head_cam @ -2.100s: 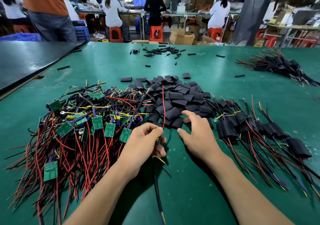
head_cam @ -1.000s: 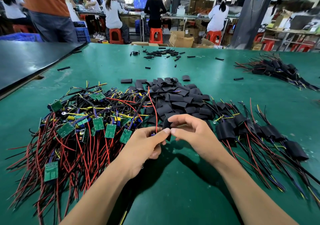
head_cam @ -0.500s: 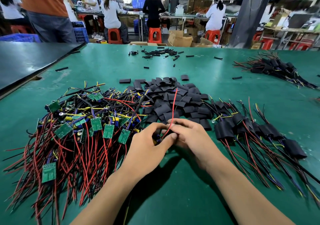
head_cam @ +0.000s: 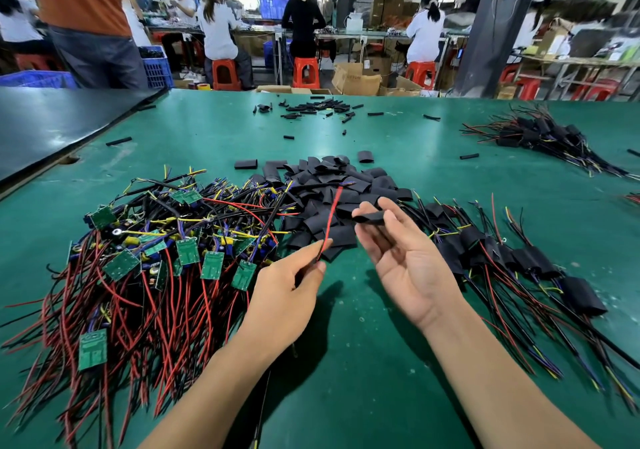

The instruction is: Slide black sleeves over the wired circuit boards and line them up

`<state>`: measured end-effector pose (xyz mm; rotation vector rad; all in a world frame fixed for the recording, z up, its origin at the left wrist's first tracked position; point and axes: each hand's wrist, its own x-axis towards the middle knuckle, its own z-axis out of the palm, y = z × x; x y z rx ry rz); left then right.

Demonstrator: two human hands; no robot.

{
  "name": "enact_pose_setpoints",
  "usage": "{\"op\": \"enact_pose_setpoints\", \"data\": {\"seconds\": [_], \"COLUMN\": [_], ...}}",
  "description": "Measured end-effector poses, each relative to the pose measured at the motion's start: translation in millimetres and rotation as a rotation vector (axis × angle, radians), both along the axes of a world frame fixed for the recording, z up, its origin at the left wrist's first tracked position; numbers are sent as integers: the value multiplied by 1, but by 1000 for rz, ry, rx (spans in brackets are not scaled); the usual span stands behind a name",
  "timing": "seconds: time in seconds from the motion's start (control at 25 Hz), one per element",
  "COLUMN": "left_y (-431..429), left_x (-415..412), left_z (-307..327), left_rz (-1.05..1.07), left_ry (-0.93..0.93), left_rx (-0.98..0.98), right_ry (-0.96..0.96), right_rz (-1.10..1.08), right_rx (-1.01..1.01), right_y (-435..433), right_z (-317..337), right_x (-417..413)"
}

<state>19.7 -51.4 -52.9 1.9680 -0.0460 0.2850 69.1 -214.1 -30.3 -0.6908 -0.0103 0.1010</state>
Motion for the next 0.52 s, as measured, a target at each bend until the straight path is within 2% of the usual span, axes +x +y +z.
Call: {"op": "enact_pose_setpoints", "data": {"seconds": [0.16,0.52], "left_y": [0,6], "left_x": [-1,1], "left_z": [-1,0], "left_rz": [-28,-26], "left_ry": [-5,-20], "left_rx": [65,4], "right_ry": [-41,-44], "right_rz": [-44,-112], "right_rx": [45,31], "right_y": [-5,-8], "right_z": [0,-2], "right_x": [3,6]}}
